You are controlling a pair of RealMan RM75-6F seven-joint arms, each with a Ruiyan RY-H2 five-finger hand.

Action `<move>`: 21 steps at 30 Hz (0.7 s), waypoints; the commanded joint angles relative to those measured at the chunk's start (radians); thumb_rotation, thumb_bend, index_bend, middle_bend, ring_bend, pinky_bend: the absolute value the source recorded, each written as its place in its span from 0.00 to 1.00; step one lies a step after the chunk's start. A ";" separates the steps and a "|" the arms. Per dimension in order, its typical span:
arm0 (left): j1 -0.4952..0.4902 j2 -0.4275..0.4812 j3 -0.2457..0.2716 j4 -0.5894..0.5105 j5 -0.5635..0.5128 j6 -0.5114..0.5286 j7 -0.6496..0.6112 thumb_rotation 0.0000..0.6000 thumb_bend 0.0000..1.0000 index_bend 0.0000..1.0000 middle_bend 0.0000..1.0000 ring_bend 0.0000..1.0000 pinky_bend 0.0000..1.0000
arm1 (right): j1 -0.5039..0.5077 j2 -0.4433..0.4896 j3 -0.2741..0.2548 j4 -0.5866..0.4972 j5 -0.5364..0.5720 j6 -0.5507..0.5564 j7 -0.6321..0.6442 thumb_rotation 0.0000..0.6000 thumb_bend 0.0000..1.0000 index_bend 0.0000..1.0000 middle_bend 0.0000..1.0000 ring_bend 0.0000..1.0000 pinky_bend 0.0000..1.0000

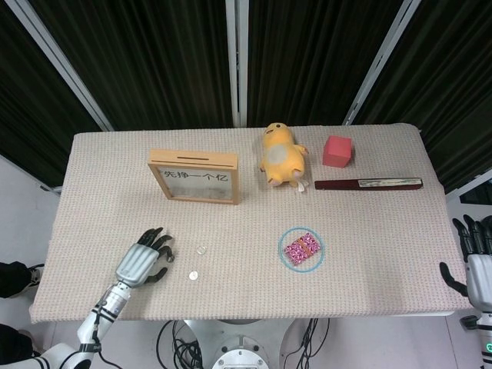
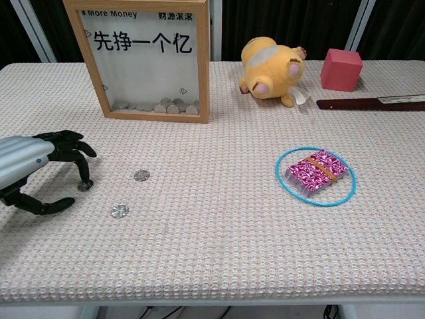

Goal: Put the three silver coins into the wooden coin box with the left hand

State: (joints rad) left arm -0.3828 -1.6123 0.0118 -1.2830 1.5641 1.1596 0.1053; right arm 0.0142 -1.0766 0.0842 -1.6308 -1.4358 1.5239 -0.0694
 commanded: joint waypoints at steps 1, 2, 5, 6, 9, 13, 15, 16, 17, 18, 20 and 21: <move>-0.001 0.001 0.002 -0.002 -0.004 -0.001 -0.001 1.00 0.29 0.42 0.17 0.03 0.10 | 0.002 -0.001 0.000 0.002 0.002 -0.006 0.001 1.00 0.28 0.00 0.00 0.00 0.00; -0.001 0.001 0.002 -0.003 -0.006 -0.002 -0.002 1.00 0.29 0.42 0.17 0.03 0.09 | 0.003 -0.002 0.000 0.003 0.003 -0.008 0.000 1.00 0.28 0.00 0.00 0.00 0.00; -0.002 0.000 0.003 -0.001 -0.011 -0.002 0.001 1.00 0.29 0.42 0.17 0.03 0.09 | 0.006 -0.005 -0.001 0.002 0.001 -0.013 -0.003 1.00 0.29 0.00 0.00 0.00 0.00; -0.002 -0.001 0.003 -0.001 -0.013 -0.002 0.000 1.00 0.29 0.42 0.17 0.03 0.09 | 0.006 -0.005 -0.001 0.002 0.001 -0.013 -0.003 1.00 0.29 0.00 0.00 0.00 0.00; -0.005 -0.003 0.003 0.000 -0.012 0.000 -0.006 1.00 0.29 0.41 0.17 0.03 0.09 | 0.006 -0.006 0.000 0.002 0.003 -0.014 -0.005 1.00 0.29 0.00 0.00 0.00 0.00; -0.010 -0.007 0.005 0.003 -0.011 -0.001 -0.012 1.00 0.29 0.40 0.17 0.03 0.09 | 0.006 -0.005 0.000 0.002 0.006 -0.016 -0.006 1.00 0.29 0.00 0.00 0.00 0.00; -0.013 -0.008 0.008 0.002 -0.010 -0.003 -0.018 1.00 0.29 0.39 0.17 0.03 0.09 | 0.006 -0.005 0.000 0.002 0.008 -0.018 -0.006 1.00 0.29 0.00 0.00 0.00 0.00; -0.014 -0.008 0.010 0.002 -0.008 -0.004 -0.026 1.00 0.29 0.39 0.17 0.03 0.09 | 0.006 -0.004 -0.001 0.002 0.010 -0.021 -0.007 1.00 0.30 0.00 0.00 0.00 0.00; -0.015 -0.008 0.012 0.002 -0.007 -0.004 -0.031 1.00 0.29 0.39 0.17 0.03 0.09 | 0.006 -0.003 -0.002 0.001 0.012 -0.024 -0.007 1.00 0.30 0.00 0.00 0.00 0.00; -0.015 -0.008 0.013 0.003 -0.006 -0.005 -0.034 1.00 0.29 0.39 0.17 0.03 0.09 | 0.006 -0.002 -0.002 0.001 0.014 -0.026 -0.008 1.00 0.30 0.00 0.00 0.00 0.00; -0.017 -0.011 0.014 0.009 -0.007 -0.006 -0.035 1.00 0.29 0.39 0.17 0.03 0.09 | 0.007 -0.002 -0.002 0.001 0.017 -0.031 -0.008 1.00 0.30 0.00 0.00 0.00 0.00; -0.018 -0.013 0.014 0.012 -0.008 -0.006 -0.035 1.00 0.29 0.39 0.17 0.03 0.09 | 0.008 -0.002 -0.002 0.000 0.017 -0.033 -0.009 1.00 0.30 0.00 0.00 0.00 0.00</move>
State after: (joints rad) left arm -0.4001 -1.6239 0.0254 -1.2717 1.5569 1.1542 0.0701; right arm 0.0219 -1.0784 0.0819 -1.6302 -1.4188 1.4908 -0.0781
